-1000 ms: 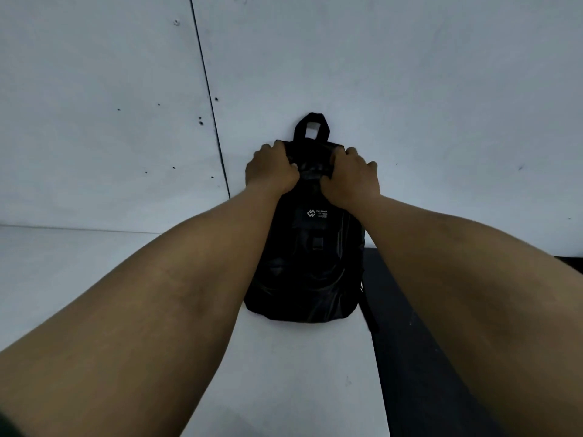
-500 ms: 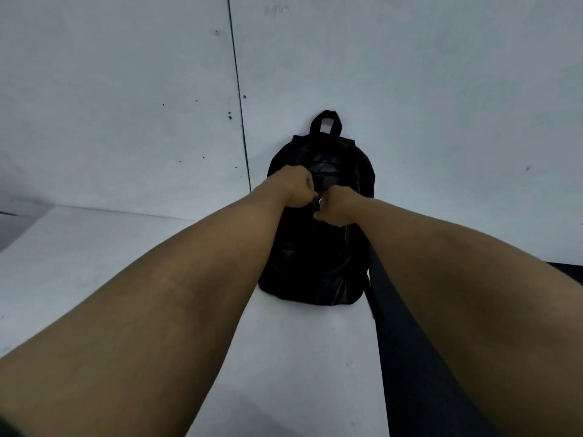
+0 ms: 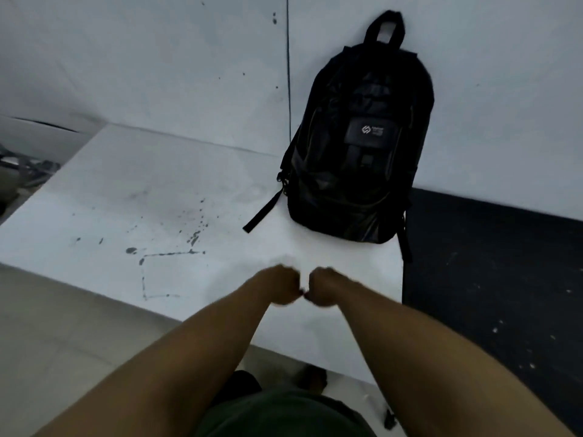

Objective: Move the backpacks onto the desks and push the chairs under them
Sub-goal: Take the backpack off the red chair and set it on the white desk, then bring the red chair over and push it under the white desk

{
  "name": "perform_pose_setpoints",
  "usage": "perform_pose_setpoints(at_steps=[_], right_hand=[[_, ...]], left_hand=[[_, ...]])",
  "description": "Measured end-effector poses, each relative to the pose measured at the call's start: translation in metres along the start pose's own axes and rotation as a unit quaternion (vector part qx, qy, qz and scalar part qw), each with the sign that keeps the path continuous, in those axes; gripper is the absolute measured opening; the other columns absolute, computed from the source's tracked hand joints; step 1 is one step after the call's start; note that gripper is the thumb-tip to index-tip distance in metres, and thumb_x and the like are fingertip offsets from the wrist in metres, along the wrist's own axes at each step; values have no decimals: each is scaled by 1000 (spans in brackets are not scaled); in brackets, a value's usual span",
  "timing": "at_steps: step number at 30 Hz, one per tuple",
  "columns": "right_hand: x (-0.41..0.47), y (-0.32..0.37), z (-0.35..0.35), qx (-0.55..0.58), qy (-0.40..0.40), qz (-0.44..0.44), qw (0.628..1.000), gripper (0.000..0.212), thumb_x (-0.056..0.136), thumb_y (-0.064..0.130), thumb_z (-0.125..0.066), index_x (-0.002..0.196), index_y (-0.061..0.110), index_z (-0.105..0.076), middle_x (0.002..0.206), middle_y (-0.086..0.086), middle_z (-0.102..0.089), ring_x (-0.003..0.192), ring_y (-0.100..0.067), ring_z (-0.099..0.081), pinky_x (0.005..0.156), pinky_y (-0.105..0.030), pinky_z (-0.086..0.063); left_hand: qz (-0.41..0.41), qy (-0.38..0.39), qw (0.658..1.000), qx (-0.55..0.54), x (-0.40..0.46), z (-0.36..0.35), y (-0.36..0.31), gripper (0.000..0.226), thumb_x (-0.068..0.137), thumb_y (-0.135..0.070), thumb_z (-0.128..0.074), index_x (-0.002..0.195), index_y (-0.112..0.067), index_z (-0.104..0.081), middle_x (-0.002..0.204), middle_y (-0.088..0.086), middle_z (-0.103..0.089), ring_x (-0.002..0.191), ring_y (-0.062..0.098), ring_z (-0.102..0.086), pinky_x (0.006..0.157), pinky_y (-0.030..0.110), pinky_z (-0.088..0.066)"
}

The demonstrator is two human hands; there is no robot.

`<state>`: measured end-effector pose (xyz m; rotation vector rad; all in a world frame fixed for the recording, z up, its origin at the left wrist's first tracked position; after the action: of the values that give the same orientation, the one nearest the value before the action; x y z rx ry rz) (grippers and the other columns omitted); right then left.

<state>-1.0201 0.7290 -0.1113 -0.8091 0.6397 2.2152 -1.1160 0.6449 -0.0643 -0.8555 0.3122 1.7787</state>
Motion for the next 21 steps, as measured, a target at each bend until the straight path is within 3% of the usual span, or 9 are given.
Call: perform_pose_setpoints(at_steps=[3,5,7,9,12,14,18,21], right_hand=[[-9,16,-68,-8,77,-4,997,52,93,35,-55,134,5,-49,135,-17,-53,115,-32,-56,90,-35,-48],[-15,28,-105,-3,117,-9,993,41,92,31,-56,124,5,-54,125,-16,-58,101,-28,-59,79,-32,-49],[-23,37,-130,6,139,-19,990,21,90,25,-57,100,7,-57,105,-12,-61,86,-24,-57,62,-28,-44],[-30,51,-147,14,150,-30,988,23,88,23,-57,104,6,-59,99,-9,-59,85,-22,-58,57,-26,-41],[-42,71,-168,31,141,-38,989,44,90,27,-53,128,6,-54,123,-13,-59,103,-26,-61,73,-27,-46],[-51,90,-182,33,134,-36,990,48,93,31,-49,133,5,-52,129,-15,-57,110,-28,-59,77,-26,-42],[-68,129,-212,64,111,-20,992,27,92,31,-51,108,12,-61,115,-11,-64,97,-24,-61,74,-27,-43],[-79,159,-237,97,106,-2,990,25,92,30,-56,108,12,-63,112,-7,-65,89,-18,-58,75,-25,-45]], left_hand=[[40,80,996,5,-27,-70,32,51,102,-42,-42,139,-8,-49,145,15,-47,130,31,-47,106,42,-41],[70,101,992,-28,-44,-108,53,51,101,-43,-43,138,-9,-50,144,14,-48,127,29,-48,105,41,-42],[97,103,986,-82,-62,-134,70,49,101,-43,-44,137,-11,-51,143,12,-49,125,27,-49,104,37,-42],[119,87,979,-142,-82,-154,91,50,100,-44,-46,138,-13,-50,144,10,-47,127,26,-48,103,34,-40],[143,42,964,-220,-108,-176,121,46,99,-42,-49,135,-13,-54,141,10,-51,123,25,-51,99,32,-43],[163,14,948,-271,-126,-193,142,40,98,-40,-53,127,-14,-58,133,10,-56,116,24,-55,95,32,-46],[191,-5,929,-317,-164,-233,172,38,95,-39,-56,123,-14,-61,128,10,-59,112,24,-58,91,29,-47],[208,19,927,-313,-195,-265,186,41,96,-41,-54,126,-14,-59,130,9,-60,116,23,-56,91,28,-45]])
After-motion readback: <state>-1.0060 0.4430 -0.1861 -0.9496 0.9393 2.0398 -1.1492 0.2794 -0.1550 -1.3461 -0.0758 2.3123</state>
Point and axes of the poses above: each hand's wrist, its own x-axis towards the middle knuckle, its own z-axis out of the back of the hand, y = z × x, the point moved 2 cm from there along x, towards the middle knuckle
